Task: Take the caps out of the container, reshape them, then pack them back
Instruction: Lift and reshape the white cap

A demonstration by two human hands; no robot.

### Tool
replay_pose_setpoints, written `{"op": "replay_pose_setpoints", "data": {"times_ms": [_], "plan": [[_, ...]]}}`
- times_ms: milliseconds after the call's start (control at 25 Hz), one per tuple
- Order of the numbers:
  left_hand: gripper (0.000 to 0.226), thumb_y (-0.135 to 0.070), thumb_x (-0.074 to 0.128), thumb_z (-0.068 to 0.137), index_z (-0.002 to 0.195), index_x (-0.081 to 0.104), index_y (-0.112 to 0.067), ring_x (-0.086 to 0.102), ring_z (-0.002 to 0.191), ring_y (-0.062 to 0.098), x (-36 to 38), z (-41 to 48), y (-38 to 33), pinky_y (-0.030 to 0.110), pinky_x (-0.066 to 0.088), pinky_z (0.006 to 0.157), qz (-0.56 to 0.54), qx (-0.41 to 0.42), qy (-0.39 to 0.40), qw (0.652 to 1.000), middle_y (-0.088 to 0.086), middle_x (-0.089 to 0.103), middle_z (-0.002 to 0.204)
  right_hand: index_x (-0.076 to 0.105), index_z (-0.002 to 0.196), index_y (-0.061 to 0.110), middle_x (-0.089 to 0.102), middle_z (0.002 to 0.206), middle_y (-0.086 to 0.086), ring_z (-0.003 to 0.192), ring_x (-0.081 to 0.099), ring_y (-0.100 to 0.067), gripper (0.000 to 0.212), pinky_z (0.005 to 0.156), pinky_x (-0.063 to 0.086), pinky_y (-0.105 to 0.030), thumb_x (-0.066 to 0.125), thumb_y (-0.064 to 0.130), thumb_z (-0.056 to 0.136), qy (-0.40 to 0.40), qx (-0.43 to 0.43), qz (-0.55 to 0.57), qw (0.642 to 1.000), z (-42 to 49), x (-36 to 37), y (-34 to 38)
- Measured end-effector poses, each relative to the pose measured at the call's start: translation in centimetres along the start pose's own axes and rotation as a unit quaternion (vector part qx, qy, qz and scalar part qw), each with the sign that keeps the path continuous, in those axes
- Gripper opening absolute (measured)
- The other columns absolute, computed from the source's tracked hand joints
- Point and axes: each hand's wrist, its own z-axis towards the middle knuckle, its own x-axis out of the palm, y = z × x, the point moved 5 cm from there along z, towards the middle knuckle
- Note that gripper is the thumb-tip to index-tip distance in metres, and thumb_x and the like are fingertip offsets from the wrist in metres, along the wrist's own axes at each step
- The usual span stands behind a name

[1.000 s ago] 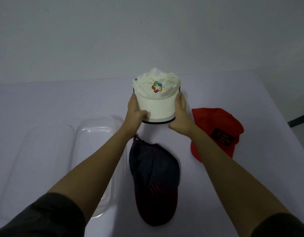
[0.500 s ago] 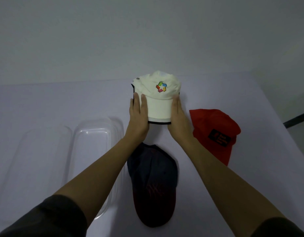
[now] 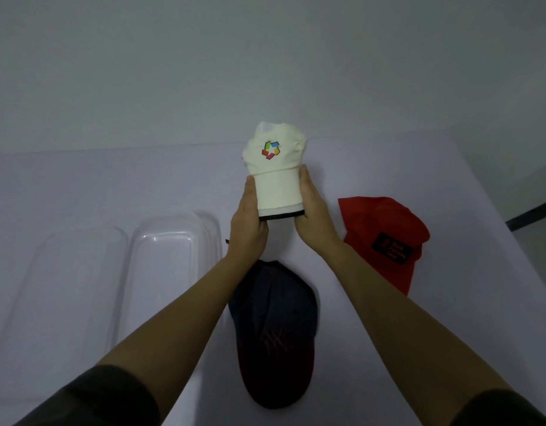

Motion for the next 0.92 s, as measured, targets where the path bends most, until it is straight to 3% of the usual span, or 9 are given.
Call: {"op": "replay_pose_setpoints", "data": {"times_ms": [200,360,440,560,640,720,800,840,920], "plan": [[0.055,-0.015,0.034,0.092,0.146,0.023,-0.006,0.038,0.125,0.011,-0.7,0.1,-1.4,0.004,0.027,0.101,-0.06,0.005,0.024,0.998,0.01,0.039,0.146,0.019,0.148,0.016,0.032,0.147,0.004,0.137,0.033,-0.016,0.068,0.116,0.026,-0.037,0.043,0.034,0.088,0.048,0.121,0.197,0.972,-0.2,1.7,-1.1],[0.057,-0.011,0.032,0.09,0.146,0.023,-0.012,0.046,0.118,0.01,-0.9,0.2,-1.3,0.009,0.034,0.094,-0.051,0.004,0.078,0.996,0.0,0.045,0.138,0.017,0.148,0.011,0.032,0.148,-0.004,0.135,0.033,-0.017,0.053,0.115,0.027,-0.032,0.039,0.015,0.1,0.066,0.14,0.252,0.955,-0.4,2.0,-0.7],[0.057,-0.003,0.036,0.093,0.147,0.018,-0.011,0.047,0.121,0.017,-0.8,-0.2,-0.8,0.018,0.035,0.099,-0.019,-0.007,0.084,0.996,0.008,0.042,0.144,0.014,0.149,0.012,0.031,0.148,0.0,0.137,0.032,-0.015,0.057,0.116,0.027,-0.031,0.039,0.018,0.097,0.05,0.093,0.193,0.976,-0.2,1.0,-0.3],[0.058,-0.002,0.036,0.093,0.148,0.016,-0.003,0.03,0.139,0.031,-0.5,-0.6,-0.2,0.037,0.025,0.116,0.076,0.036,0.055,0.995,0.02,0.026,0.152,0.006,0.15,0.008,0.015,0.158,-0.011,0.145,0.02,-0.022,0.071,0.119,0.02,-0.044,0.038,-0.004,0.087,0.012,0.009,0.023,1.0,-0.7,-0.2,-1.2],[0.051,-0.012,0.03,0.098,0.148,0.019,-0.009,0.016,0.144,0.02,-0.7,-0.8,0.0,0.024,0.013,0.117,0.081,0.017,0.031,0.996,0.011,0.018,0.156,0.007,0.149,0.004,0.01,0.158,-0.017,0.146,0.017,-0.028,0.076,0.118,0.022,-0.043,0.041,-0.012,0.083,0.003,-0.018,-0.065,0.998,-1.5,-0.4,-1.3],[0.047,-0.036,0.024,0.102,0.148,0.022,-0.025,0.013,0.14,0.0,-1.1,-0.9,0.1,0.018,0.012,0.116,0.036,-0.024,0.002,0.999,-0.007,0.017,0.157,0.022,0.145,-0.001,0.023,0.153,-0.023,0.137,0.036,-0.034,0.074,0.103,0.042,-0.038,0.053,-0.012,0.079,-0.054,-0.052,-0.186,0.98,-2.4,-0.3,-0.5],[0.056,-0.059,0.027,0.095,0.144,0.027,-0.034,0.021,0.141,0.002,-1.0,-1.1,0.4,0.03,0.018,0.118,-0.048,-0.066,-0.006,0.997,-0.01,0.025,0.155,0.041,0.135,-0.008,0.047,0.137,-0.027,0.105,0.065,-0.035,0.071,0.068,0.057,-0.033,0.069,-0.009,0.07,-0.112,-0.085,-0.275,0.951,-3.2,-0.1,0.2],[0.058,-0.061,0.027,0.093,0.144,0.029,-0.033,0.024,0.141,0.007,-0.9,-1.1,0.3,0.032,0.02,0.117,-0.042,-0.065,-0.002,0.997,-0.008,0.027,0.154,0.045,0.131,-0.01,0.054,0.13,-0.028,0.085,0.07,-0.033,0.073,0.052,0.055,-0.029,0.074,-0.011,0.063,-0.125,-0.089,-0.302,0.941,-3.3,0.1,0.4],[0.052,-0.048,0.036,0.096,0.141,0.032,-0.024,0.035,0.136,0.016,-0.7,-1.2,-0.4,0.032,0.032,0.11,0.034,-0.062,0.024,0.997,0.0,0.036,0.148,0.043,0.128,-0.013,0.058,0.124,-0.029,0.069,0.071,-0.031,0.082,0.04,0.049,-0.024,0.076,-0.019,0.053,-0.142,-0.095,-0.34,0.925,-3.5,0.0,0.4]]}}
